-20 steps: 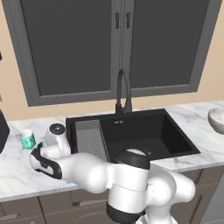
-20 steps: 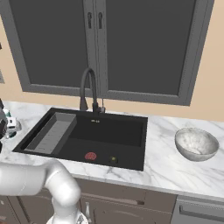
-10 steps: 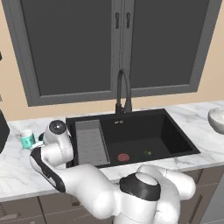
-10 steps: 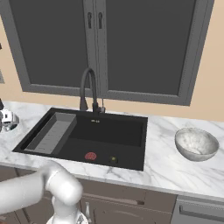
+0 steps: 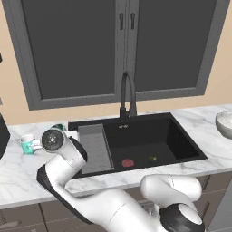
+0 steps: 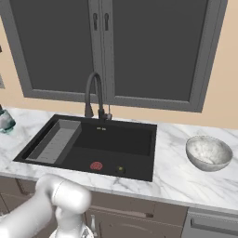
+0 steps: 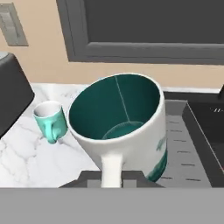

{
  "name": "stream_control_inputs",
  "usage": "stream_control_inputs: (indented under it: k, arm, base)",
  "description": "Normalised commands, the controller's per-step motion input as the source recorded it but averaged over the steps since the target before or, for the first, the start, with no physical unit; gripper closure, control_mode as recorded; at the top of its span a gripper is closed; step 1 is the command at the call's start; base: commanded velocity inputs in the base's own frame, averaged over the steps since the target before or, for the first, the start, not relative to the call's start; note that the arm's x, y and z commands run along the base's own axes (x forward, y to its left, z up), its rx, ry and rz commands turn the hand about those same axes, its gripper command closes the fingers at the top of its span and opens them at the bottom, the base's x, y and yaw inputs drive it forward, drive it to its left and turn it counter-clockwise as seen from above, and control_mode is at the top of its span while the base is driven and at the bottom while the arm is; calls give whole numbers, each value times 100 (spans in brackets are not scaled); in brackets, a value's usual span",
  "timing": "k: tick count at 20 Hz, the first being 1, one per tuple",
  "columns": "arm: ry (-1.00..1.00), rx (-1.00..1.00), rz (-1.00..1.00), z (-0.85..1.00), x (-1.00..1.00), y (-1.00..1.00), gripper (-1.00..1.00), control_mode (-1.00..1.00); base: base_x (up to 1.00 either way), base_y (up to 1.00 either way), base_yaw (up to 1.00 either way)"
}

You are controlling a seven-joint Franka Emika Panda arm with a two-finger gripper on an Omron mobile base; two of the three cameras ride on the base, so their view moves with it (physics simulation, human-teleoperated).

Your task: Clear the mugs and bowl far away from the sink.

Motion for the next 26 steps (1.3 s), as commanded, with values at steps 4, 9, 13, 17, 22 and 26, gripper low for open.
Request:
stream_control_inputs:
  k: [4,9,13,17,22,26]
  arm:
    - [-5,7,-40,100,-64,-57,100,-100]
    - [0,6,-53,100,-58,-60,100,-100]
    - [0,0,0,0,0,0,100,100]
    - [0,0,0,0,0,0,100,100]
    - [0,0,0,0,0,0,100,100]
    - [0,0,0,0,0,0,100,100]
  base:
    - [0,0,0]
    - [0,0,0]
    - [-35,-69,-70]
    - [-4,-46,-84]
    - [0,-3,-99]
    - [0,0,-100]
